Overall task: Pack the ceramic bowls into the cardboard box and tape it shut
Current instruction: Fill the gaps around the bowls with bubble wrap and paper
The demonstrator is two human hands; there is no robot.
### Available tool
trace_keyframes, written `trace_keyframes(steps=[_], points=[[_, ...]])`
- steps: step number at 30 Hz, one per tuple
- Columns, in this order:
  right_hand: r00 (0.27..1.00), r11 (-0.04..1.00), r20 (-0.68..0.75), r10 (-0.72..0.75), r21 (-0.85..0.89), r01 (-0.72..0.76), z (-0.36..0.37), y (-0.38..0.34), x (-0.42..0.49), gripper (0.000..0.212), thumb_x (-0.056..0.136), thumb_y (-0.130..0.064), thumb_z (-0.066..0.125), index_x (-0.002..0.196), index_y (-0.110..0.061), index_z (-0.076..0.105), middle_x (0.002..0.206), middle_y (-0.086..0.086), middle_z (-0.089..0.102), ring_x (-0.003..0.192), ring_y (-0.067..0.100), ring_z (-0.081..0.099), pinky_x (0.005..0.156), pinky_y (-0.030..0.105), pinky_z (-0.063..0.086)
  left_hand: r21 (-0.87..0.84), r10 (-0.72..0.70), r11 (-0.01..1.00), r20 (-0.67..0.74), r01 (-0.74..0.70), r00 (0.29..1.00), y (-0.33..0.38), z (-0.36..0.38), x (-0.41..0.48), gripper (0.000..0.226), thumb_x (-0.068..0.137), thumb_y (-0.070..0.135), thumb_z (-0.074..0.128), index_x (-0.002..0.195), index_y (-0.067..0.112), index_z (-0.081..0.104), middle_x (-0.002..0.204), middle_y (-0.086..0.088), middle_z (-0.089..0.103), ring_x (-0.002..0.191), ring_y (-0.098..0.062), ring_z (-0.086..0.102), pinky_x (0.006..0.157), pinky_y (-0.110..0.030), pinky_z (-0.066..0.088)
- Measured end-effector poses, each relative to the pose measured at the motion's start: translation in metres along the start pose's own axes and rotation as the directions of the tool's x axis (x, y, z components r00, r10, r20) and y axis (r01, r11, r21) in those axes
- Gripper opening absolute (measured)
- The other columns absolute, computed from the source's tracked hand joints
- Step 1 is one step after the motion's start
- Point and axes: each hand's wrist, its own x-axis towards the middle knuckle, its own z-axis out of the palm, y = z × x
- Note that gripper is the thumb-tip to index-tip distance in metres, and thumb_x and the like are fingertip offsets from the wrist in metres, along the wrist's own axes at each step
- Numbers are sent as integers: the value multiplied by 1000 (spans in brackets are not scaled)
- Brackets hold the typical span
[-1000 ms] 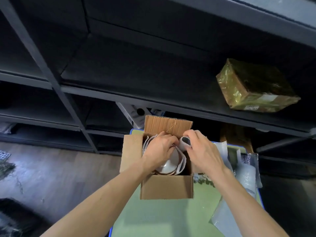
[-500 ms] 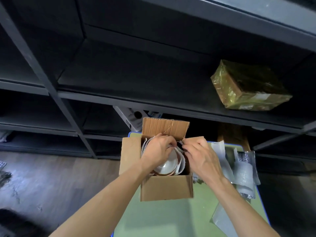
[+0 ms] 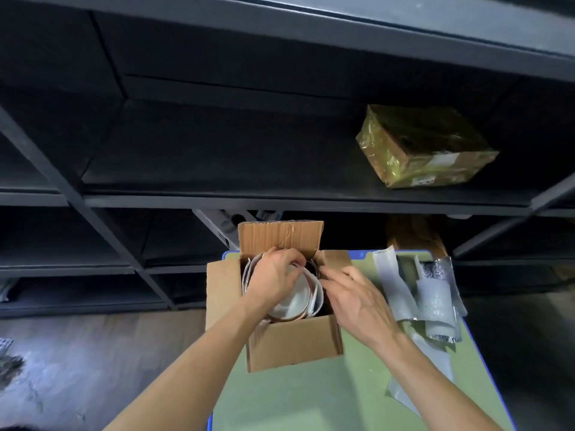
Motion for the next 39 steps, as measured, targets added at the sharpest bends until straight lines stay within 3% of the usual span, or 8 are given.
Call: trace_keyframes(steps=[3, 7, 13, 18, 25, 28, 31, 39], points=[[1000, 999, -9, -16, 48, 16, -2, 3, -7, 32, 89, -8, 60, 117, -19, 69, 136, -11, 58, 111, 18, 54, 83, 33, 54, 48, -10, 999, 14, 9, 1000, 7, 0, -3, 18, 87, 13, 60, 99, 17, 73, 101, 3, 73, 96, -19, 63, 92, -21, 33], [996, 991, -88, 25, 135, -13, -2, 10, -19, 36, 85, -6, 64, 119, -16, 68, 129, -5, 62, 112, 18, 57, 89, 33, 53, 92, 15, 996, 4, -15, 1000, 15, 1, -14, 31, 87, 22, 52, 112, 24, 69, 111, 3, 66, 105, -19, 59, 95, -37, 44], [989, 966, -124, 86, 251, -53, 2, 36, -52, 37, 84, -8, 67, 120, -16, 66, 129, -7, 60, 112, 21, 58, 84, 34, 55, 46, 39, 998, -114, -34, 993, 59, 21, -35, 16, 93, 18, 58, 101, 19, 72, 102, 5, 64, 97, -15, 59, 86, -25, 43], [978, 949, -132, 163, 294, -118, -7, 67, -88, 37, 91, -18, 50, 125, -20, 66, 129, -9, 61, 115, 15, 55, 93, 27, 49, 50, 182, 982, 8, -182, 983, 105, 59, -42, 13, 95, 21, 58, 102, 20, 69, 94, 4, 63, 88, -18, 56, 79, -30, 45], [915, 884, -41, 401, 280, -375, -6, 135, -147, 34, 93, -13, 61, 126, -22, 65, 122, -10, 64, 111, 17, 57, 84, 35, 54, 63, 242, 965, 161, -254, 957, 149, 125, -35, 14, 92, 14, 60, 101, 21, 69, 93, 5, 62, 87, -20, 56, 80, -29, 45], [832, 795, 71, 551, 258, -549, 0, 168, -171, 37, 96, -21, 57, 133, -23, 58, 127, -8, 61, 118, 19, 55, 86, 38, 53, 77, 225, 966, 212, -245, 951, 158, 149, -32, 17, 91, 15, 59, 104, 23, 68, 97, 7, 62, 92, -18, 55, 83, -22, 40], [745, 710, 153, 649, 230, -666, 10, 195, -185, 47, 94, -28, 63, 139, -18, 52, 132, 0, 58, 122, 26, 54, 89, 40, 50, 92, 186, 970, 308, -224, 933, 165, 171, -29, 20, 91, 18, 56, 106, 21, 68, 100, 4, 64, 96, -21, 57, 85, -29, 45], [702, 698, 180, 689, 93, -710, 27, 215, -147, 73, 91, -57, 58, 145, -18, 28, 113, 10, 61, 106, 29, 61, 73, 37, 49, 142, 53, 981, 453, -131, 890, 164, 188, -45, 30, 94, 25, 48, 120, 25, 64, 115, 5, 64, 110, -19, 57, 91, -32, 47]])
